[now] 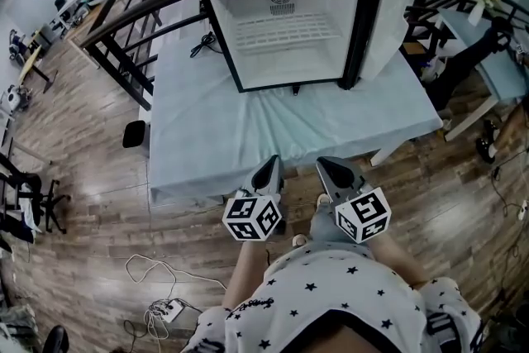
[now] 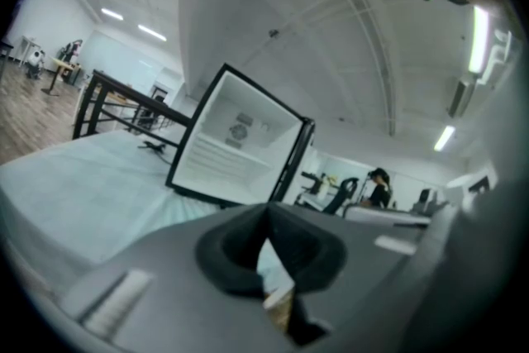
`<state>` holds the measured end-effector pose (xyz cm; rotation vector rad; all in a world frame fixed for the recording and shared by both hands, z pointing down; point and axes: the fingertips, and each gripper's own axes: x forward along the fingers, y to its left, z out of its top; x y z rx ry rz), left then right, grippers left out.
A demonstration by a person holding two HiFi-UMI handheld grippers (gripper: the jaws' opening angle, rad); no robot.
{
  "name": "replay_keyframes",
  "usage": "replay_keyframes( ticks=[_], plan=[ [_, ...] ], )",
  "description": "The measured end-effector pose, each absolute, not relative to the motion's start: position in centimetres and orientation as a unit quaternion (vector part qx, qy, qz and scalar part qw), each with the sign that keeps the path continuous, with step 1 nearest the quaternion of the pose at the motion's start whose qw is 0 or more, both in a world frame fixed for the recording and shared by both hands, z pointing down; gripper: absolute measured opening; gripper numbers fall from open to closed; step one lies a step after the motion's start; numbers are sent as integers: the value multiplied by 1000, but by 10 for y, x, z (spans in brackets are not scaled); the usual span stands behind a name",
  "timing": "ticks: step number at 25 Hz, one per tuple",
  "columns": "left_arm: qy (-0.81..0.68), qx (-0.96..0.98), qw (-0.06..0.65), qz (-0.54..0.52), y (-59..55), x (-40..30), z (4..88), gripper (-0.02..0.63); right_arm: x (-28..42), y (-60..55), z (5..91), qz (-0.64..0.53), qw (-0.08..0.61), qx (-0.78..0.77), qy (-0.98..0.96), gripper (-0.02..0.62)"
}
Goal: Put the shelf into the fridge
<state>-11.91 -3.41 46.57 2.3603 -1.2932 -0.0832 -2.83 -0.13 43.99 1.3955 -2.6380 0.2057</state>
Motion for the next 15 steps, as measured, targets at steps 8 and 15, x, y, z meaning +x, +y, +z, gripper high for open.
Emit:
replay_keyframes(
  ticks=[8, 15],
  plan=[
    [-470, 852, 228, -30, -34, -115, 467, 3, -16, -2, 443, 78, 65, 476, -874, 20],
    [-470, 851, 231, -27, -33, -113, 468, 3, -8, -4, 441, 87, 57, 482, -870, 20]
  ],
)
